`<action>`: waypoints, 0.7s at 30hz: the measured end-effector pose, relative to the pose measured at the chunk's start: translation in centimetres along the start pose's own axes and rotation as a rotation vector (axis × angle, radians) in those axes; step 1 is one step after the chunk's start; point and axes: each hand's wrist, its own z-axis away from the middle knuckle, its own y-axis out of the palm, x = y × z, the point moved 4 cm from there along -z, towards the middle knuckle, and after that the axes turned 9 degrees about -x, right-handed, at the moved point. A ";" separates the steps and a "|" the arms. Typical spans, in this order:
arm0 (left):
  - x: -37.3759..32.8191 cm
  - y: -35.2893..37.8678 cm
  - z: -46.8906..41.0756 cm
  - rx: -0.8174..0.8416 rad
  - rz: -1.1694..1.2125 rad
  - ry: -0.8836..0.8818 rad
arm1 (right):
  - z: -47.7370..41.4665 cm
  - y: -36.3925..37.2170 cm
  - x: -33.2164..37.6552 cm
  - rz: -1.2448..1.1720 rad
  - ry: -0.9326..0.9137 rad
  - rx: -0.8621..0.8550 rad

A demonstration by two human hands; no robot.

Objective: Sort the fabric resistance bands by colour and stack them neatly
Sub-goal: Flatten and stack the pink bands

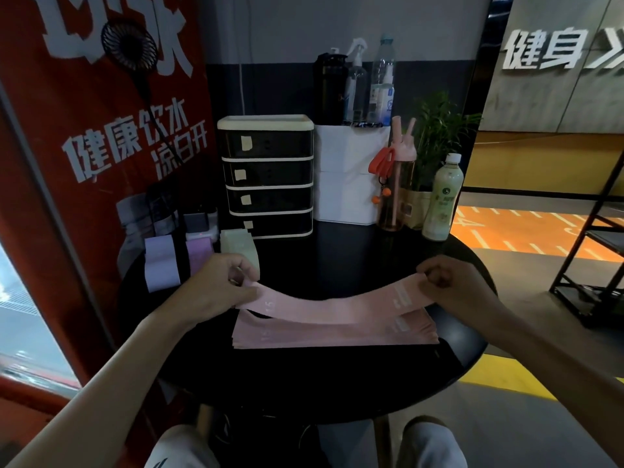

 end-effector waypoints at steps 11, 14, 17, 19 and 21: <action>2.0 0.9 0.7 0.006 -0.125 0.080 | 1.5 1.1 -1.0 0.071 0.001 0.064; 2.2 1.2 0.9 0.020 -0.181 0.101 | 1.5 1.4 -1.4 0.132 -0.014 0.101; 2.4 1.6 1.3 0.054 -0.228 0.114 | 1.5 1.8 -2.0 0.187 -0.016 0.155; 2.7 1.8 1.4 0.074 -0.268 0.124 | 1.5 1.9 -2.1 0.242 -0.033 0.189; 2.8 1.7 1.4 0.084 -0.311 0.136 | 1.2 1.9 -2.1 0.308 -0.055 0.207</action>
